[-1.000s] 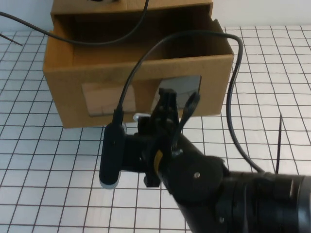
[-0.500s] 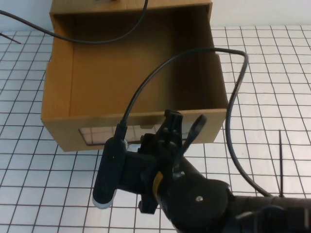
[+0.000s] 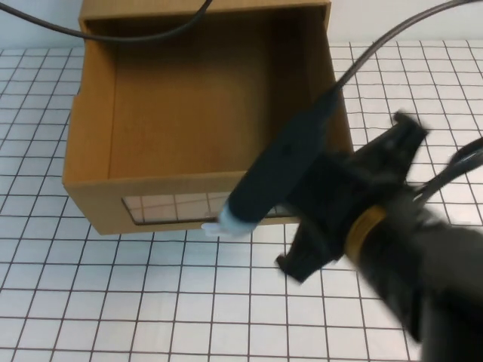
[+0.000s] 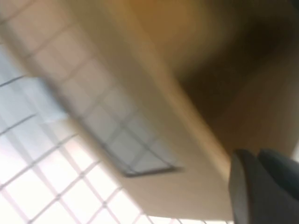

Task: Open the shoe box
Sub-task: 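Pull the top drawer of the cardboard box fully open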

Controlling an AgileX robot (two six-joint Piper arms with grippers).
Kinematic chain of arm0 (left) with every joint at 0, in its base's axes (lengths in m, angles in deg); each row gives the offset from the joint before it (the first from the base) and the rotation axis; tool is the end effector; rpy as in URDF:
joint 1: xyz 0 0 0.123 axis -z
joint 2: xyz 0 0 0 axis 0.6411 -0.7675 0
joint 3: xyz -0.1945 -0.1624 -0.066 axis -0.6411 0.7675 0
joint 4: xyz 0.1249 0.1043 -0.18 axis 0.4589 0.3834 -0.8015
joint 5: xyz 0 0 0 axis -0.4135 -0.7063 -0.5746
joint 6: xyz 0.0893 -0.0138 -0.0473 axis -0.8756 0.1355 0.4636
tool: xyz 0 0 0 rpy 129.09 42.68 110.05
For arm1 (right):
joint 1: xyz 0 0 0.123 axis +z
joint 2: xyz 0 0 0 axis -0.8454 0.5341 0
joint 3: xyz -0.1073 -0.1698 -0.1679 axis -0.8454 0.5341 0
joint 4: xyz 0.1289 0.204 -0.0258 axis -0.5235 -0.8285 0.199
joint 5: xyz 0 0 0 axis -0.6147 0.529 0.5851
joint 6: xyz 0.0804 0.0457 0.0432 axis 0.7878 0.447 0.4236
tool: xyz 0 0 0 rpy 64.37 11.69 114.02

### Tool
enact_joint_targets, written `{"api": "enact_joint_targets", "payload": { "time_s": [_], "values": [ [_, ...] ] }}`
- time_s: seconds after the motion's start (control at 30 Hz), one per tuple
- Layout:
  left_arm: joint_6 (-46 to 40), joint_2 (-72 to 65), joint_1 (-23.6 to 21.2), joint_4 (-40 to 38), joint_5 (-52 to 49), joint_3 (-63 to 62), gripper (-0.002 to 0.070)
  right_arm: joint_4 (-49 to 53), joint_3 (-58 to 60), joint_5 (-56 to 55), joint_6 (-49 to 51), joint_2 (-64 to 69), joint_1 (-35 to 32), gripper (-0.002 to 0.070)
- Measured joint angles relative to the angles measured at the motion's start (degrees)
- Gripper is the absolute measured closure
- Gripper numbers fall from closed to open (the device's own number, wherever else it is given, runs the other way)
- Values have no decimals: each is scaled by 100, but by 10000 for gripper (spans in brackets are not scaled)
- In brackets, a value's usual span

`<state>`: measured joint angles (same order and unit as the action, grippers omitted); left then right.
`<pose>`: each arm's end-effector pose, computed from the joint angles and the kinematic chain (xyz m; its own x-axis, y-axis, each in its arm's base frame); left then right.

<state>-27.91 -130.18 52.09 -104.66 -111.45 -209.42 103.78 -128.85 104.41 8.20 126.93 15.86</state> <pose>0.3716 -0.1298 0.4295 -0.4473 0.3273 -0.8324 0.6854 0.7234 -0.0838 0.1549 0.2411 0.3245 -0.1454 -0.7155 -0.6833 -0.4434 0.6645 -0.6015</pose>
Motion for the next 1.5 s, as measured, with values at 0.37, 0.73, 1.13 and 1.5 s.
{"api": "enact_joint_targets", "payload": {
  "time_s": [0.37, 0.73, 1.13, 1.5],
  "values": [
    [-220, 1003, 0, -19, 337, 1169, 677, -1875, -543, 263, -752, -818, -2343, 688],
    [-1266, 3635, 0, -54, 2295, 4844, 677, -5292, -68, -250, -2907, -1827, -4786, 689],
    [-1953, 7018, 0, -1010, 5285, 9246, 677, -6529, 2276, -1905, -3091, -4130, -5001, 689],
    [-2029, 10219, 0, -1379, 5427, 11344, 677, -6856, 3957, -3140, -3091, -6166, -5001, 689]
  ]
}}
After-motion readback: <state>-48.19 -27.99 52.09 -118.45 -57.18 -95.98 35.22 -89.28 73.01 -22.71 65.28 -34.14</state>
